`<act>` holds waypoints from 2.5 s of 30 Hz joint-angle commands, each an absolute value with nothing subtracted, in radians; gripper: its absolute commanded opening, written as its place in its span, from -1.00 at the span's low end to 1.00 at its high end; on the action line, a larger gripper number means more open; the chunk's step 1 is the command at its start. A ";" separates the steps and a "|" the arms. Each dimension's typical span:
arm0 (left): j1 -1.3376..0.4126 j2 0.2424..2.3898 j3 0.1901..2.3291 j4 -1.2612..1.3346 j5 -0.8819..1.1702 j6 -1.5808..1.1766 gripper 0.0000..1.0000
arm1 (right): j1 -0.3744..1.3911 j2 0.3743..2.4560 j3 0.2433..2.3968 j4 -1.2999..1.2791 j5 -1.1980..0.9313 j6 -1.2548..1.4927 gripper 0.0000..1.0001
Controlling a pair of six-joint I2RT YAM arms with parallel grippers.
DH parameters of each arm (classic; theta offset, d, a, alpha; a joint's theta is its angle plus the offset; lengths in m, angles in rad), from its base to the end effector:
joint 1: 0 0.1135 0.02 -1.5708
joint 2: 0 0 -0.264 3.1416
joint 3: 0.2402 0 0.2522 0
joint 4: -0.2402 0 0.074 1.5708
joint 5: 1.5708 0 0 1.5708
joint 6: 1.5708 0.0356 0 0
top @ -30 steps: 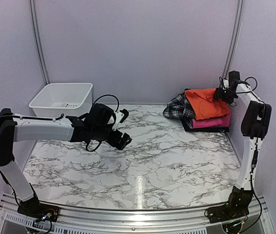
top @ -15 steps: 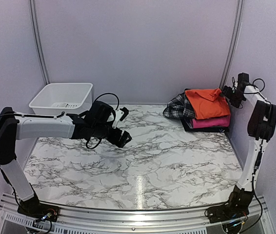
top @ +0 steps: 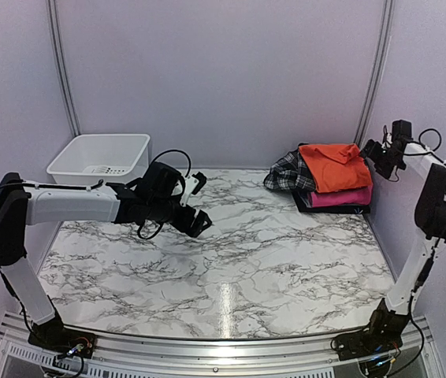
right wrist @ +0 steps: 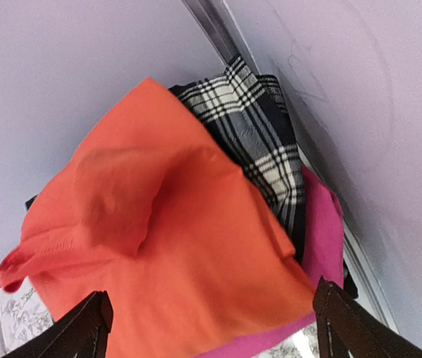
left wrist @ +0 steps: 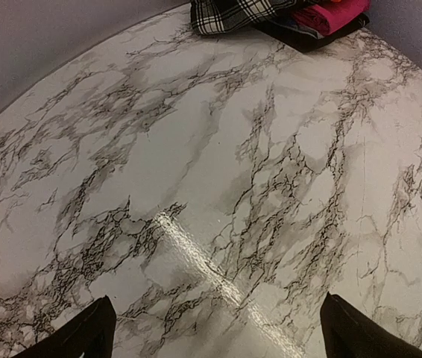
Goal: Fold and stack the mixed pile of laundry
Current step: Smooth out the square-folded T-shirt at the corner of the board, then reset both arms
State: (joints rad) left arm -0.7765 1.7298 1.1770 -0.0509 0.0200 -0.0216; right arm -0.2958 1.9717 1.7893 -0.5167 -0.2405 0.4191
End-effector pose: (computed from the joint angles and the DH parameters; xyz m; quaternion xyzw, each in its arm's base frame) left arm 0.2791 -0.2752 0.2344 0.3306 0.8213 -0.1888 0.4249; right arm 0.4405 -0.1254 0.3013 0.2674 0.8608 0.1344 0.4116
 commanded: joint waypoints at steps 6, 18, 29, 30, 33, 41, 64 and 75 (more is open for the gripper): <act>-0.770 1.768 1.217 -0.069 0.064 -0.037 0.98 | -0.247 1.840 1.621 -0.354 -0.442 0.472 0.55; -0.769 1.757 1.232 -0.069 0.059 -0.035 0.98 | -0.207 2.031 1.772 -0.298 -0.411 0.541 0.39; -0.766 1.743 1.211 -0.071 0.043 -0.028 0.98 | -0.202 2.156 1.843 -0.196 -0.483 0.633 0.34; -0.766 1.743 1.210 -0.071 0.042 -0.029 0.98 | -0.202 2.164 1.848 -0.180 -0.494 0.645 0.30; -0.766 1.743 1.208 -0.073 0.043 -0.029 0.98 | -0.203 2.180 1.859 -0.132 -0.518 0.679 0.22; -0.761 1.745 1.209 -0.079 0.045 -0.025 0.98 | -0.241 2.258 1.881 0.187 -0.637 0.884 0.14; -0.697 1.678 1.232 -0.074 0.008 -0.125 0.98 | -0.276 2.344 2.151 0.252 -0.811 0.955 0.54; -0.530 1.733 1.463 -0.172 0.159 -0.409 0.98 | -0.282 2.091 2.118 -0.219 -0.746 0.494 0.96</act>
